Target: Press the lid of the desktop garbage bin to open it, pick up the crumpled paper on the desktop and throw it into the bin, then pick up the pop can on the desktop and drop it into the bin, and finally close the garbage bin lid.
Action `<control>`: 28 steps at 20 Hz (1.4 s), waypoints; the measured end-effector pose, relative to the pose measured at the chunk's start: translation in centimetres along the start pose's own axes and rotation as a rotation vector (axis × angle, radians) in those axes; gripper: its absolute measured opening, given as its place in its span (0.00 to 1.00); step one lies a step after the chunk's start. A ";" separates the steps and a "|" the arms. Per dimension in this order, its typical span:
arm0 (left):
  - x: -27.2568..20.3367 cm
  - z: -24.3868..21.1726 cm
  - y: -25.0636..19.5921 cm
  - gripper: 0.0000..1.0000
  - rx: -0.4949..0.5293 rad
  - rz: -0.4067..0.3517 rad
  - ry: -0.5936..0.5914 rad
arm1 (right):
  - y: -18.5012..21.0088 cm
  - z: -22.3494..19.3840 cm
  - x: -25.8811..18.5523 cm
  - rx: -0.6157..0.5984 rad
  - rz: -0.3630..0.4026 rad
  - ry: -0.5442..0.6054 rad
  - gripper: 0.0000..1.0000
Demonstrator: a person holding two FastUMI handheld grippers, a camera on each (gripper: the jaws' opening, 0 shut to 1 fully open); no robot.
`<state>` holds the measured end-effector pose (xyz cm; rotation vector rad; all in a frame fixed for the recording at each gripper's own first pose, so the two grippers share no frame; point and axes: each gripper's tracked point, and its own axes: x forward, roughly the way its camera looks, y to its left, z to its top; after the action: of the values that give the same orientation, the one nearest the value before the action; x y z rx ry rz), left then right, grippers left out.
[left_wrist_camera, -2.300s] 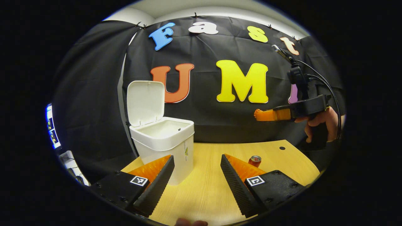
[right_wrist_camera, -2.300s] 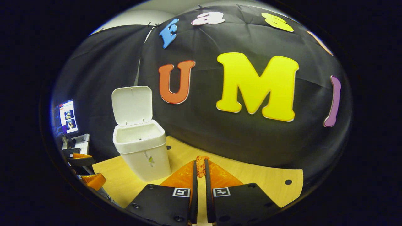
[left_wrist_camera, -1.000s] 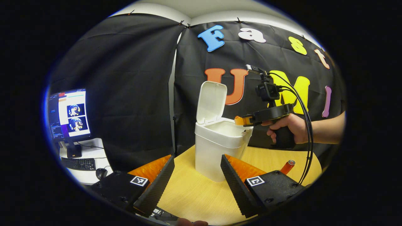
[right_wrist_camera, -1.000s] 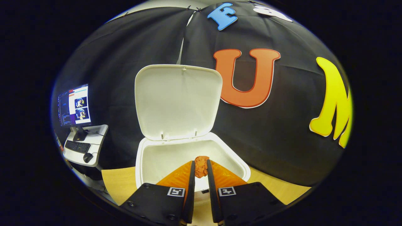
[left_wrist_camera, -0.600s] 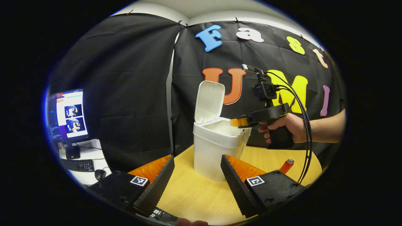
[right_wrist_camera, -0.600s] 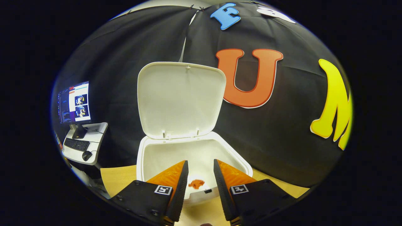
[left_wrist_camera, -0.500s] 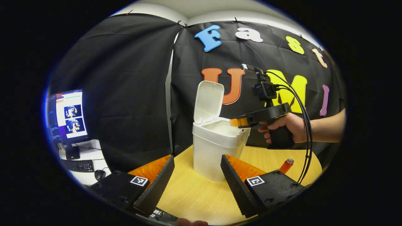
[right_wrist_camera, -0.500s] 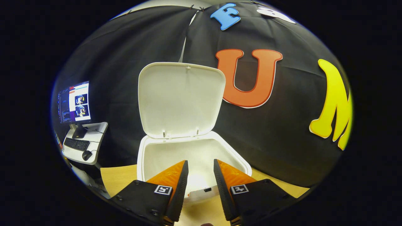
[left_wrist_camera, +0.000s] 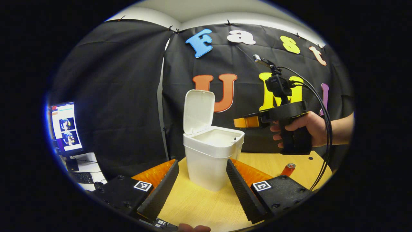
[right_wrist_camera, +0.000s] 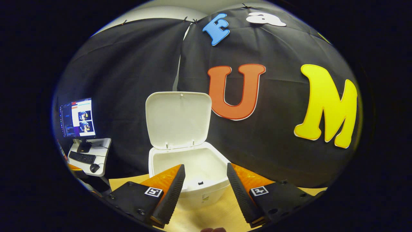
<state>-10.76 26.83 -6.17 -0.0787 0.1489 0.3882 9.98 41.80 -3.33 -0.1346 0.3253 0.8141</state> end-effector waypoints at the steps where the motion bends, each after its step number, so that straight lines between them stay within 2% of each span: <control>1: 0.0 0.2 -0.5 0.98 0.005 -0.009 -0.002 | -0.3 0.2 -1.2 0.005 -0.005 -0.013 0.83; 4: 0.2 0.3 -1.8 0.98 0.020 -0.034 -0.003 | -1.7 0.5 -5.1 0.035 -0.023 -0.049 0.83; 8: 0.6 0.3 -3.7 0.98 0.023 -0.079 -0.013 | -4.5 -0.2 -10.0 0.081 -0.098 -0.090 0.83; 15: 0.4 1.5 -10.8 0.97 0.035 -0.200 -0.036 | -10.7 -1.6 -18.6 0.047 -0.247 -0.139 0.83; 25: -0.4 -1.1 -19.0 0.97 0.070 -0.385 -0.032 | -17.2 -5.7 -28.2 0.089 -0.448 -0.165 0.83; 28: -0.7 -2.2 -20.9 0.97 0.087 -0.419 -0.027 | -18.7 -7.4 -30.7 0.099 -0.498 -0.160 0.83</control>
<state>-3.69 7.01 -7.26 -0.0174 0.1187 -0.0351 2.31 6.06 -0.15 -0.0524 0.1687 0.3117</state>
